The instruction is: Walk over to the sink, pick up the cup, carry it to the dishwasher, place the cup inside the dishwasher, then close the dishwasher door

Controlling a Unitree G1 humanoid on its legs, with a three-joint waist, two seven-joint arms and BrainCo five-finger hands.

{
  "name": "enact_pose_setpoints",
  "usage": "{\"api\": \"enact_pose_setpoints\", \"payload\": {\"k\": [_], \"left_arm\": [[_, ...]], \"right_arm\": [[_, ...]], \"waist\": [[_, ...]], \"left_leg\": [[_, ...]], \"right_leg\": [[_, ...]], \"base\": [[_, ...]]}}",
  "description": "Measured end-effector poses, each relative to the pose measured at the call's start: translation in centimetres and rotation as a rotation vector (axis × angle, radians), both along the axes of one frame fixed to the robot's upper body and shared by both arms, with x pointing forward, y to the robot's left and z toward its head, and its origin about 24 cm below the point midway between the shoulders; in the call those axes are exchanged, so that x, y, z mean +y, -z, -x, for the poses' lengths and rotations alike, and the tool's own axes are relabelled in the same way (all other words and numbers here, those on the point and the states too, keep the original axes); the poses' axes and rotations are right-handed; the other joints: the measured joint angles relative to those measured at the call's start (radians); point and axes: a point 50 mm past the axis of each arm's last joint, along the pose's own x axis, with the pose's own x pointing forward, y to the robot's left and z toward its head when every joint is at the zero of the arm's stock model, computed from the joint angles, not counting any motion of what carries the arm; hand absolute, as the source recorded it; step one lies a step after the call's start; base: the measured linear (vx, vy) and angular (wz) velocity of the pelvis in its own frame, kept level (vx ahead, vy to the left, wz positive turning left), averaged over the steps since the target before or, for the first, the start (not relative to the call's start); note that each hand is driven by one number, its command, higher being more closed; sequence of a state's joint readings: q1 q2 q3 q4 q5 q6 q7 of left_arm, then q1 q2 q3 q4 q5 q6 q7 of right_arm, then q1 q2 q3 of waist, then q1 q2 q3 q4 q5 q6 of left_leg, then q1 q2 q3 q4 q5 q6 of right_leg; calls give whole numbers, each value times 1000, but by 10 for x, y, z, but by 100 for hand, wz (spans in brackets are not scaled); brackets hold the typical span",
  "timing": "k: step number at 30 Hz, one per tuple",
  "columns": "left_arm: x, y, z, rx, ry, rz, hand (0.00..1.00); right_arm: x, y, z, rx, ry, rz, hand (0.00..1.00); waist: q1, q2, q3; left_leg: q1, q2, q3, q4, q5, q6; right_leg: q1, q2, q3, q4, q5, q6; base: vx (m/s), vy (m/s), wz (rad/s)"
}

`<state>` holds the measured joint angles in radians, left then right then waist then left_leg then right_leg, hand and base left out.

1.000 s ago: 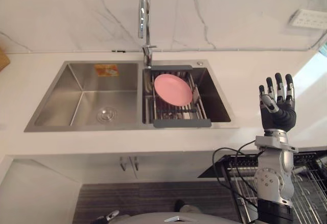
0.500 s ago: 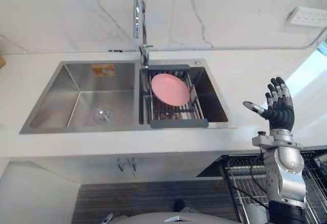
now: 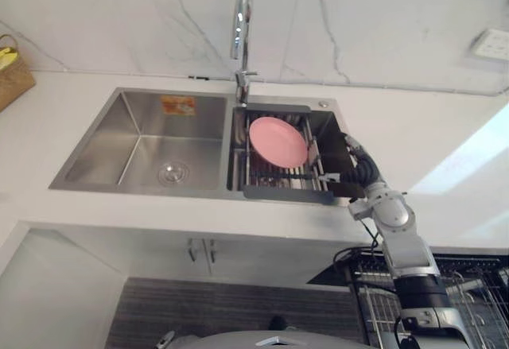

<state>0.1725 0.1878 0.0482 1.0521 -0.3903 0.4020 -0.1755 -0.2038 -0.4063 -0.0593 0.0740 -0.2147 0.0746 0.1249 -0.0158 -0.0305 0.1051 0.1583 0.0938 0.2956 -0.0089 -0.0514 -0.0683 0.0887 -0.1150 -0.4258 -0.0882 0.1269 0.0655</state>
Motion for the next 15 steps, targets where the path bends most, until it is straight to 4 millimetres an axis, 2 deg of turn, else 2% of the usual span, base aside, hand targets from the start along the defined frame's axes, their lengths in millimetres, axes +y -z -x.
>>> {"api": "enact_pose_setpoints", "payload": {"k": [5,8,15], "left_arm": [[0,-1,0,1,-30,6,0],[1,-1,-1,-6,-41,6,0],[1,-2,-1,-16,-67,11,0]], "right_arm": [[12,10,-14,68,-28,92,0],[13,17,-21,105,-21,157,0],[19,19,-34,135,-30,258,0]], "waist": [[18,-3,2],[31,-6,4],[51,-12,14]], "left_leg": [[-2,-7,-26,-12,12,3],[-5,-13,-46,-12,16,7],[-24,-18,-75,-13,30,10]], "right_leg": [[8,-7,-24,0,2,1],[14,-12,-38,0,2,1],[15,-19,-71,0,4,4]], "base": [[4,20,14],[-3,22,17],[-13,19,14]]}}
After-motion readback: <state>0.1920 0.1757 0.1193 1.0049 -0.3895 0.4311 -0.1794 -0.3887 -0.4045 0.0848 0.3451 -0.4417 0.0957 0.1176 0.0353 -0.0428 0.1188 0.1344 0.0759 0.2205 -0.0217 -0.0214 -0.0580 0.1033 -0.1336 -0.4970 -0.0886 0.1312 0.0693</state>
